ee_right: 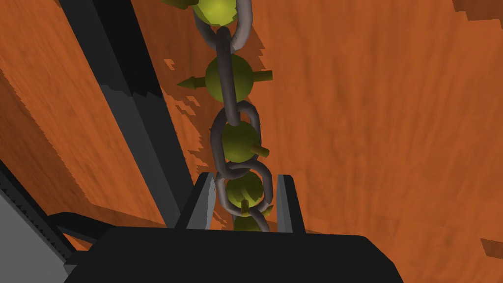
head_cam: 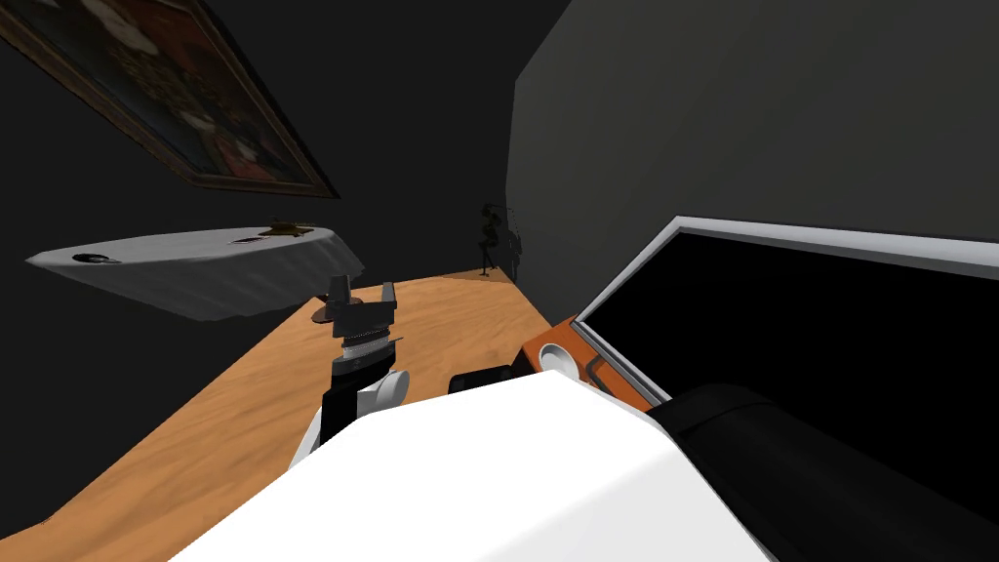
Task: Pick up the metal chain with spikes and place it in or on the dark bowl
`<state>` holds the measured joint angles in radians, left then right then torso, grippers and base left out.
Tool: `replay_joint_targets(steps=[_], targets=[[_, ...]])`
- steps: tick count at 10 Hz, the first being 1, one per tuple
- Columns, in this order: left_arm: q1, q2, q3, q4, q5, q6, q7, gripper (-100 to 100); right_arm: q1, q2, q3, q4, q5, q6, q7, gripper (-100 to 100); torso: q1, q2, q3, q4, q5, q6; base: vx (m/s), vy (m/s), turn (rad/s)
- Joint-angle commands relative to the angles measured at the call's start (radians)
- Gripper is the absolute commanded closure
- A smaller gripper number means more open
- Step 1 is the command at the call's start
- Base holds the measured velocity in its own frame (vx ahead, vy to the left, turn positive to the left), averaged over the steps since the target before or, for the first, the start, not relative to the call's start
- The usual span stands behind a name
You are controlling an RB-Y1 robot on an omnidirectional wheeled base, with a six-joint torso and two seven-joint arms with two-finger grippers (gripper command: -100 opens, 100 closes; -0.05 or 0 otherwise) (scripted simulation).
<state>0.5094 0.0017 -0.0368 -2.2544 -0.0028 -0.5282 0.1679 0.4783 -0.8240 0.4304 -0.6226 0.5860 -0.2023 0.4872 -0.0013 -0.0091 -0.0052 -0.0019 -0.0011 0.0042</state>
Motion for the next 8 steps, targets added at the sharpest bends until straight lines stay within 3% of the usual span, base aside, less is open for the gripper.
replay_joint_targets(steps=[1, 2, 3, 4, 5, 7, 8], targets=[[0.0, 0.0, 0.0, 0.0, 0.0, 0.0, 0.0, 0, 0.0, 0.0, 0.0, 0.0, 0.0, 0.0, 0.0, 100, 0.0, 0.0, 0.0, 0.0, 0.0, 0.0, 0.067, 0.021, -0.062], [0.0, 0.0, 0.0, 0.0, 0.0, 0.0, 0.0, 0, 0.002, -0.002, 0.001, -0.004, 0.001, 0.0, 0.001, 0, -0.001, 0.003, 0.002, 0.001, 0.0, -0.002, 0.011, 0.005, 0.01], [0.0, 0.0, 0.0, 0.0, 0.0, 0.0, 0.0, 0, 0.021, -0.034, -0.005, 0.005, -0.011, 0.001, 0.006, 100, -0.002, 0.006, 0.004, 0.002, -0.001, -0.001, 0.054, 0.081, -0.02], [0.0, 0.0, 0.0, 0.0, 0.0, 0.0, 0.0, 0, 0.021, -0.034, -0.005, 0.002, -0.011, 0.001, 0.006, 100, 0.002, 0.006, 0.003, 0.001, 0.001, 0.0, 0.064, 0.092, -0.038], [0.0, 0.0, 0.0, 0.0, 0.0, 0.0, 0.0, 0, 0.044, -0.067, -0.011, 0.014, -0.027, 0.001, 0.013, 100, 0.003, 0.005, 0.003, 0.001, 0.001, -0.001, 0.125, 0.142, -0.033], [0.0, 0.0, 0.0, 0.0, 0.0, 0.0, 0.0, 0, 0.044, -0.067, -0.011, 0.014, -0.027, 0.001, 0.013, 100, 0.007, 0.001, 0.001, 0.0, 0.002, -0.001, 0.086, 0.09, -0.013], [0.0, 0.0, 0.0, 0.0, 0.0, 0.0, 0.0, 0, 0.071, -0.106, -0.017, 0.024, -0.046, 0.002, 0.021, 100, 0.003, 0.004, 0.002, 0.001, 0.002, -0.001, 0.117, 0.117, -0.028]])
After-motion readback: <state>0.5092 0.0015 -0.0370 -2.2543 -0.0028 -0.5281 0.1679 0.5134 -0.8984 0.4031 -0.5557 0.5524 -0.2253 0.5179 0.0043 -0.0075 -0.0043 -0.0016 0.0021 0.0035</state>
